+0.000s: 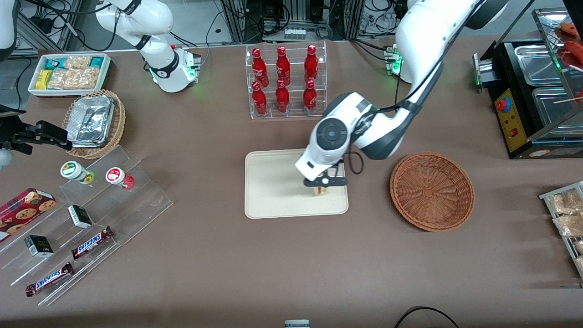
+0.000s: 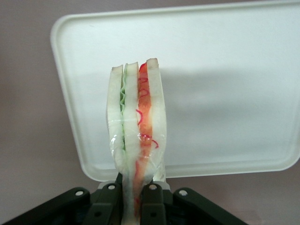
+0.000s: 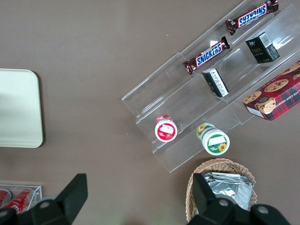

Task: Place sandwich from basket to tray
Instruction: 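Lift the sandwich and carry it with the left gripper over the tray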

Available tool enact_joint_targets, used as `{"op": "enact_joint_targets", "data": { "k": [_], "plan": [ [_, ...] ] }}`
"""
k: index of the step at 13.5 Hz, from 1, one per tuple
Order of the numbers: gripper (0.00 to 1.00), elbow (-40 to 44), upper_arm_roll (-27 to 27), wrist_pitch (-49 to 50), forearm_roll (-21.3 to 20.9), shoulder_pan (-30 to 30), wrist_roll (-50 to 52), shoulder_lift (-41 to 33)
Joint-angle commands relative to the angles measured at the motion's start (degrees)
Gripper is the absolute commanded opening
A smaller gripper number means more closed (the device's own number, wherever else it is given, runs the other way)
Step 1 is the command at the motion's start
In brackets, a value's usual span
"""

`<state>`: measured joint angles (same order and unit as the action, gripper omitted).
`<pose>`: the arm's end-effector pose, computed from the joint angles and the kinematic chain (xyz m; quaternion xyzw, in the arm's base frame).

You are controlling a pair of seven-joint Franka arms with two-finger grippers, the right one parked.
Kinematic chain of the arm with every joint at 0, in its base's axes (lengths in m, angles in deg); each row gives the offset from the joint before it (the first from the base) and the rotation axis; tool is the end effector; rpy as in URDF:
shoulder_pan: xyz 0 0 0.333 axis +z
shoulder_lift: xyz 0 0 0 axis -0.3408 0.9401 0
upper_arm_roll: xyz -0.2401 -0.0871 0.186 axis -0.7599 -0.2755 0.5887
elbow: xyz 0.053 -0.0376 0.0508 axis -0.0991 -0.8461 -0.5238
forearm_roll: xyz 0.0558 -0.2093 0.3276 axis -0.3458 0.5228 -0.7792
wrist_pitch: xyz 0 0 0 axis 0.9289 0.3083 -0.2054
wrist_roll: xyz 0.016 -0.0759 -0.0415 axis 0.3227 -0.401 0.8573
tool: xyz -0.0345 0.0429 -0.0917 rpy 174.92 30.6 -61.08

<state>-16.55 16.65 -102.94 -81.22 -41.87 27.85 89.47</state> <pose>0.5149 -0.4553 0.3132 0.9945 -0.0184 -0.1031 0.0077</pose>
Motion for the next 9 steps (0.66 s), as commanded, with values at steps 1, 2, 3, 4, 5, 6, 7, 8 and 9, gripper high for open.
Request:
{"op": "enact_joint_targets", "data": {
  "k": [1, 2, 3, 4, 5, 6, 7, 8, 9],
  "plan": [
    [0.0, 7.65, 0.27, 1.3, -1.18, -3.54, -0.75, 5.93],
    [0.0, 9.06, 0.35, 1.3, -1.18, -4.51, -0.75, 7.51],
    [0.0, 10.03, 0.35, 1.04, -1.27, -5.12, -0.84, 9.01],
    [0.0, 10.3, 0.53, 0.52, -1.35, -5.57, -0.84, 9.89],
    [0.0, 10.56, 0.53, 0.08, -2.66, -5.57, -0.84, 10.86],
    [0.0, 10.65, 0.44, -0.27, -4.15, -5.83, -0.67, 11.48],
    [0.0, 11.09, 0.53, -1.41, -4.52, -5.83, -0.67, 12.09],
    [0.0, 12.05, 0.62, -2.46, -4.69, -5.83, -0.84, 13.06],
    [0.0, 13.28, 0.62, -2.39, -5.3, -5.83, -0.93, 13.68]
  ]
}}
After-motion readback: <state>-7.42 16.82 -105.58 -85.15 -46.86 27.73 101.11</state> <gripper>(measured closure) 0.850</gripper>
